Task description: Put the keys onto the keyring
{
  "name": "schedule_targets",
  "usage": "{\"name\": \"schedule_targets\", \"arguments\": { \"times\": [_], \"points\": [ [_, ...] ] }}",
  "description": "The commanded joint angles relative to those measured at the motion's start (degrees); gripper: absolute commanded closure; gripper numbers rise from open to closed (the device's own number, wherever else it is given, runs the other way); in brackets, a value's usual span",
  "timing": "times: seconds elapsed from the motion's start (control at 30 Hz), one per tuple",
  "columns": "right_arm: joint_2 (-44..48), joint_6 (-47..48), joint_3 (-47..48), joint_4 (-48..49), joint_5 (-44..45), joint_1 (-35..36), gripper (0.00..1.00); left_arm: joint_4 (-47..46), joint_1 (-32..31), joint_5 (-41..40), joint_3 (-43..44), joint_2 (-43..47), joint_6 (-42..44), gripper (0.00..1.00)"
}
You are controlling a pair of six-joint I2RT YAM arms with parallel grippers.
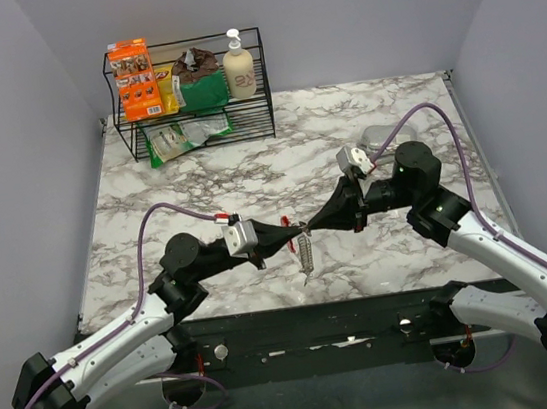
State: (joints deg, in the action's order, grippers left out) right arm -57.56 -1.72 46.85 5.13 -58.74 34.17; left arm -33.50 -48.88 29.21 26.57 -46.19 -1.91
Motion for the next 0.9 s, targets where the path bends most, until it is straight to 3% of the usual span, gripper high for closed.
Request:
{"name": "schedule_targets", "arguments": {
  "times": [0.0,0.87],
  "points": [
    [1.0,1.2,-0.4,0.9,0.0,0.4,0.99,0.3,-0.2,0.5,2.2,1.6,1.6,1.0],
    [-1.3,5.5,-3.0,-1.2,2.5,0.3,0.99,3.0,-0.2,0.7,3.0,3.7,3.8,1.0]
  ]
}}
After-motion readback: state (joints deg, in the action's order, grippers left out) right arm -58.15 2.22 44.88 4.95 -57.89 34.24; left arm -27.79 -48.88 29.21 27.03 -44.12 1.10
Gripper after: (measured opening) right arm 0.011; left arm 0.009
